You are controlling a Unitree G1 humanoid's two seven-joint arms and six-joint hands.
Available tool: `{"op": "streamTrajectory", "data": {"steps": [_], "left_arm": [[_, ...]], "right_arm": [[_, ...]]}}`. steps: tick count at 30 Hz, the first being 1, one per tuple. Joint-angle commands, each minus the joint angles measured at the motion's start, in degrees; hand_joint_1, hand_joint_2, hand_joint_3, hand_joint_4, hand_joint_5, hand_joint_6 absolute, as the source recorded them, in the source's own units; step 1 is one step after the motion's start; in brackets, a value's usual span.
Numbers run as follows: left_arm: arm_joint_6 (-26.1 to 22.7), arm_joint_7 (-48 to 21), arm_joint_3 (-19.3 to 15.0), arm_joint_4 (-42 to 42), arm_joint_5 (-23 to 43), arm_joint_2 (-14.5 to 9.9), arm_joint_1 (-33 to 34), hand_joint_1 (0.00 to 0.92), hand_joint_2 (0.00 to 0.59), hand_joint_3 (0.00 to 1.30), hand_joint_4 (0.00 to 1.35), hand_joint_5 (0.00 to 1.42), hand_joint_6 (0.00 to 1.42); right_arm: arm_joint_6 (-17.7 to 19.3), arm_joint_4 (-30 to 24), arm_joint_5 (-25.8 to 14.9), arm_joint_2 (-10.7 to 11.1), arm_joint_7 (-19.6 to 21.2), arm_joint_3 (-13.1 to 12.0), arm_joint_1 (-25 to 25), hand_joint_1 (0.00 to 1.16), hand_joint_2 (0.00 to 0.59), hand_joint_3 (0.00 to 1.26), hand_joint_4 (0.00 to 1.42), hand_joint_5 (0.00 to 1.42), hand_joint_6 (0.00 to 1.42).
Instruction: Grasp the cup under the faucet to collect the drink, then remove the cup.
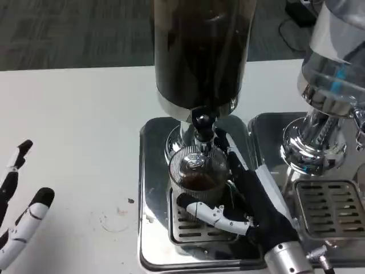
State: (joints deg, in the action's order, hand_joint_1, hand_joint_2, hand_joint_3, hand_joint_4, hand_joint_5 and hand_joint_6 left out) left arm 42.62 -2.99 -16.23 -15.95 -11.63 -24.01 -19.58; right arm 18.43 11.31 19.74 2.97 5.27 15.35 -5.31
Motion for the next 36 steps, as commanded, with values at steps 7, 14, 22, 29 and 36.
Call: {"op": "streamTrajectory", "data": {"steps": [7, 14, 22, 29, 36], "left_arm": [[0.90, 0.65, 1.51, -2.07, -0.10, -1.31, 0.61, 0.000, 0.220, 0.04, 0.00, 0.04, 0.00], [1.04, 1.19, 1.29, -1.72, -0.32, -1.23, 0.31, 0.000, 0.220, 0.04, 0.00, 0.05, 0.00], [0.74, 1.24, 1.28, -1.31, -0.31, -1.30, 0.08, 0.000, 0.219, 0.05, 0.00, 0.05, 0.00], [0.64, 1.38, 0.96, -0.87, -0.30, -1.39, -0.06, 0.000, 0.219, 0.05, 0.00, 0.05, 0.00], [0.76, 0.91, 1.27, -1.34, -0.05, -1.64, 0.50, 0.000, 0.219, 0.05, 0.00, 0.05, 0.00]], "right_arm": [[2.63, 4.63, -1.44, -1.32, 1.60, -0.52, 1.24, 0.83, 0.133, 0.10, 0.20, 0.33, 0.46], [2.67, 5.33, -0.96, -1.20, 2.20, -0.34, 1.90, 0.83, 0.125, 0.17, 0.24, 0.38, 0.51], [4.65, 6.26, -0.65, -1.92, 5.17, -0.63, 1.69, 0.86, 0.128, 0.31, 0.36, 0.51, 0.64], [6.43, 7.77, -0.24, -2.39, 7.04, -0.74, 2.17, 0.89, 0.127, 0.37, 0.42, 0.57, 0.69], [7.77, 8.55, 0.52, -2.72, 8.79, -0.76, 2.13, 0.91, 0.131, 0.42, 0.48, 0.66, 0.81]]}}
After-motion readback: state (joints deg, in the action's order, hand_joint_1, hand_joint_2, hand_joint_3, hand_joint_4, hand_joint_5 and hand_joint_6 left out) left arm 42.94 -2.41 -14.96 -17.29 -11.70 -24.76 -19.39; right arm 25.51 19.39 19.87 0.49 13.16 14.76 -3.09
